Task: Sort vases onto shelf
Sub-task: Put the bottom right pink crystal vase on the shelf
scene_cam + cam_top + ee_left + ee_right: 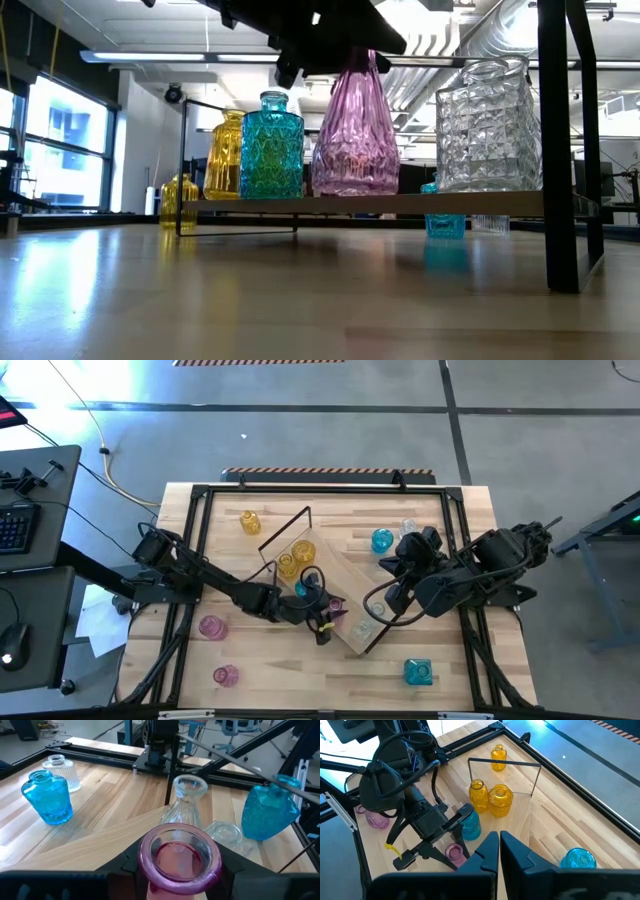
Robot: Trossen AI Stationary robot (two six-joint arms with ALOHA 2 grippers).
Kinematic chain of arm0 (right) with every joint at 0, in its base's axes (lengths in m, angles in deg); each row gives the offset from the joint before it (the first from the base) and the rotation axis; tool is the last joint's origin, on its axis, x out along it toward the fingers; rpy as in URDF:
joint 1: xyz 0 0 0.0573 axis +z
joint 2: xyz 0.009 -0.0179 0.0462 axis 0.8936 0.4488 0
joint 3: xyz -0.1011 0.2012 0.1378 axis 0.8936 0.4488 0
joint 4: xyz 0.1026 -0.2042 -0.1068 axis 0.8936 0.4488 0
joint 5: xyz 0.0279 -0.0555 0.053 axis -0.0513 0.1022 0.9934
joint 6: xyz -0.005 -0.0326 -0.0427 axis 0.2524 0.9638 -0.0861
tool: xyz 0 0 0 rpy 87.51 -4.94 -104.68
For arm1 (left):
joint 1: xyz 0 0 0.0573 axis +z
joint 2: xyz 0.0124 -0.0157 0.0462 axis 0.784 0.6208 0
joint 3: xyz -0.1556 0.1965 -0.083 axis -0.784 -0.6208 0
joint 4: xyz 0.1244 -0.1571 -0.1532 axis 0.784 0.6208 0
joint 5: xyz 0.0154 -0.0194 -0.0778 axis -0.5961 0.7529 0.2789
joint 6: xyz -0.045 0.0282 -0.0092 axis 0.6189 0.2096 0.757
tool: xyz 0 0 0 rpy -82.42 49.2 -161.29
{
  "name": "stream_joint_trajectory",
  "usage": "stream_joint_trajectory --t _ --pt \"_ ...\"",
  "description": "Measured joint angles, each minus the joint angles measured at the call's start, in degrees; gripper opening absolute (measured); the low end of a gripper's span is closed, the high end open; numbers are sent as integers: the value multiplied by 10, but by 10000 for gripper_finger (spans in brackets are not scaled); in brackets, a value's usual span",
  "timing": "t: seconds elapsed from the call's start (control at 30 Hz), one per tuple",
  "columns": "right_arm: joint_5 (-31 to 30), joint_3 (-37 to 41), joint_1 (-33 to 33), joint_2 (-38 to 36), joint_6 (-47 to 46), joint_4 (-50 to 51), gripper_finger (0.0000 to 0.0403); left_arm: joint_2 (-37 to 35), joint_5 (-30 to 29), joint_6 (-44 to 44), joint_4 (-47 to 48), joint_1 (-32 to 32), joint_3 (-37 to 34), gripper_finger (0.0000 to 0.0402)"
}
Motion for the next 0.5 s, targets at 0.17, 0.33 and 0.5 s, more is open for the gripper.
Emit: stream_joint_trajectory --t 0.17,0.33,0.5 --pt "0 0 0 0 0 0 0 -3 6 3 -5 0 0 167" --pt "0 0 0 0 0 0 0 -3 7 4 -3 0 0 208" --pt "0 0 0 0 0 0 0 -3 8 2 0 0 5 229"
